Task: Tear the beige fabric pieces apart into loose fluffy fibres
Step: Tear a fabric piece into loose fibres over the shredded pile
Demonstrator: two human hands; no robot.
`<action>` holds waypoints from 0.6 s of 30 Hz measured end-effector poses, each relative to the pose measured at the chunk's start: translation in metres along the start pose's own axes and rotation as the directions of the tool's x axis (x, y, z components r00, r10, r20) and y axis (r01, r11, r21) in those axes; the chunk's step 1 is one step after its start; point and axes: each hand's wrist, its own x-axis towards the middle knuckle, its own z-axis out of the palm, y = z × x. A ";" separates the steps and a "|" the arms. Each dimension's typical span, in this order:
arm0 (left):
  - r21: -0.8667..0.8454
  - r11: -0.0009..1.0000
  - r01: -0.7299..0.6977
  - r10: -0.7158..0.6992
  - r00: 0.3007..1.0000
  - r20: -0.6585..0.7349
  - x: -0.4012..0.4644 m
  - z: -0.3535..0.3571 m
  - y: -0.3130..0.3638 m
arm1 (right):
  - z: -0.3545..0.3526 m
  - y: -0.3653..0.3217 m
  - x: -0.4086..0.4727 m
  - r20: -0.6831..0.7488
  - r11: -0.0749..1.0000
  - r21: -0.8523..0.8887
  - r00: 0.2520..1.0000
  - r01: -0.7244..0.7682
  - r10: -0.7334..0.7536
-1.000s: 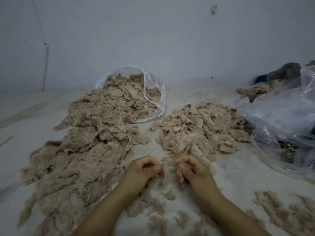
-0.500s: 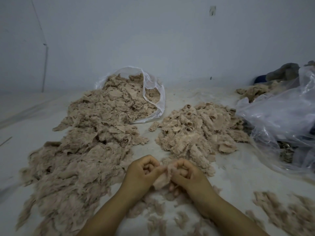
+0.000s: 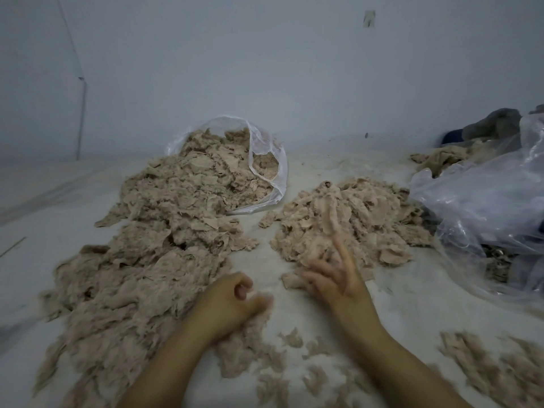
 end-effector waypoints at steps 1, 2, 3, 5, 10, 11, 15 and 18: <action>0.110 0.994 -0.014 0.004 0.996 0.086 0.000 0.001 -0.002 | 0.001 0.004 -0.003 0.045 0.996 -0.082 0.999 -0.020 0.023; 0.159 0.986 -0.046 0.025 0.991 0.133 -0.001 0.003 -0.001 | 0.002 0.007 -0.005 0.095 0.983 -0.179 0.994 -0.038 0.056; 0.132 0.988 -0.075 0.058 0.990 0.129 -0.001 0.005 0.002 | 0.004 0.008 -0.008 0.156 0.954 -0.296 0.984 -0.036 0.085; -0.097 0.991 -0.097 0.100 0.995 0.028 -0.002 0.008 0.008 | 0.003 0.007 -0.010 0.296 0.866 -0.499 0.943 0.017 0.151; -0.630 0.775 -0.049 0.087 0.996 0.029 -0.007 0.012 0.015 | 0.005 -0.002 -0.012 0.209 0.909 -0.411 0.964 -0.066 0.164; -0.673 0.738 -0.043 0.106 0.993 0.054 -0.009 0.016 0.018 | 0.006 0.000 -0.011 0.173 0.928 -0.357 0.969 -0.107 0.178; -0.687 0.719 -0.110 0.186 0.982 0.038 -0.013 0.028 0.027 | 0.011 0.004 -0.010 0.218 0.947 -0.270 0.947 -0.172 0.235; -0.665 0.733 -0.143 0.149 0.988 -0.049 -0.009 0.027 0.026 | 0.010 0.003 -0.010 0.177 0.967 -0.100 0.952 -0.233 0.248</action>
